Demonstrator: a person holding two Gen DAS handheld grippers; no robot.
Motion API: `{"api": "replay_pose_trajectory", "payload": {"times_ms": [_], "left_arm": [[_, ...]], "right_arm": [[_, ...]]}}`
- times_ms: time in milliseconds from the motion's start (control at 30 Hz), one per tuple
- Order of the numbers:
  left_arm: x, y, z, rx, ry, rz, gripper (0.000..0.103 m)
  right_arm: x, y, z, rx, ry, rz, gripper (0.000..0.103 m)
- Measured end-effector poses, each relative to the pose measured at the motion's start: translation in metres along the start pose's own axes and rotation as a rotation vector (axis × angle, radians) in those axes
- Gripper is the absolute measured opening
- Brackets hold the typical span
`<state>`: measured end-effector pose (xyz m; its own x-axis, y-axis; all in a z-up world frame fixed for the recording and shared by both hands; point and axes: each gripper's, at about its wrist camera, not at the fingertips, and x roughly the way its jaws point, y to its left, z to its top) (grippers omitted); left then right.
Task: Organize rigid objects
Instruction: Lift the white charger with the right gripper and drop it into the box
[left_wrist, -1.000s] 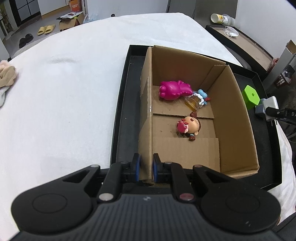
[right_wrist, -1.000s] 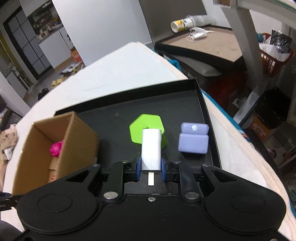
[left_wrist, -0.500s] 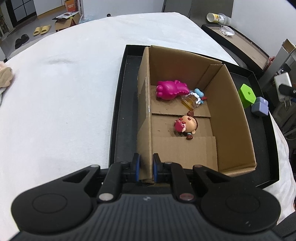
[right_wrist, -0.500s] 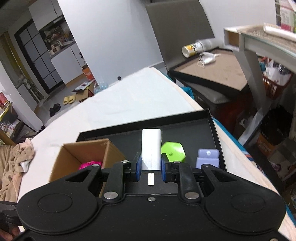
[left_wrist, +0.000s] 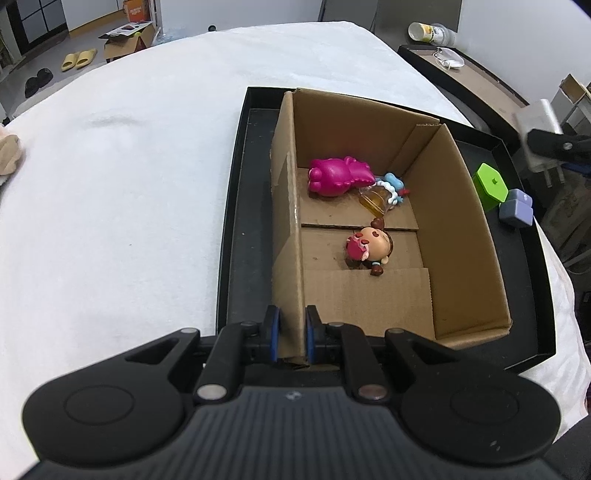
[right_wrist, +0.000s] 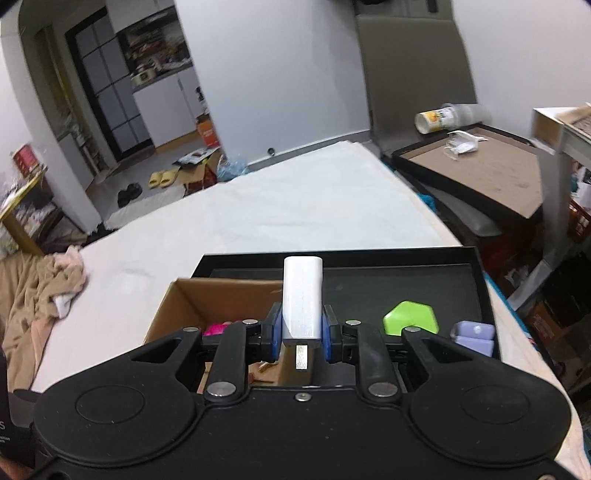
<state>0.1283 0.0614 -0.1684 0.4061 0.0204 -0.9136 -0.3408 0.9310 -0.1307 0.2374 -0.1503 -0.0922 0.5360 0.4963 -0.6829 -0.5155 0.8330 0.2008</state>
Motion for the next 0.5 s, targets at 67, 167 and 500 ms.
{"api": "replay_pose_trajectory", "payload": {"times_ms": [67,167,500], "left_arm": [[-0.001,0.002,0.000,-0.004,-0.001,-0.009,0.014],[-0.001,0.003,-0.001,-0.007,-0.004,-0.017,0.014],[-0.002,0.012,-0.001,-0.034,-0.003,-0.047,0.014]], "right_arm": [[0.005,0.009,-0.002,-0.020,0.015,-0.003,0.021],[0.010,0.023,-0.006,-0.050,0.032,0.000,0.021],[0.035,0.058,-0.019,-0.117,0.095,0.006,0.021]]}}
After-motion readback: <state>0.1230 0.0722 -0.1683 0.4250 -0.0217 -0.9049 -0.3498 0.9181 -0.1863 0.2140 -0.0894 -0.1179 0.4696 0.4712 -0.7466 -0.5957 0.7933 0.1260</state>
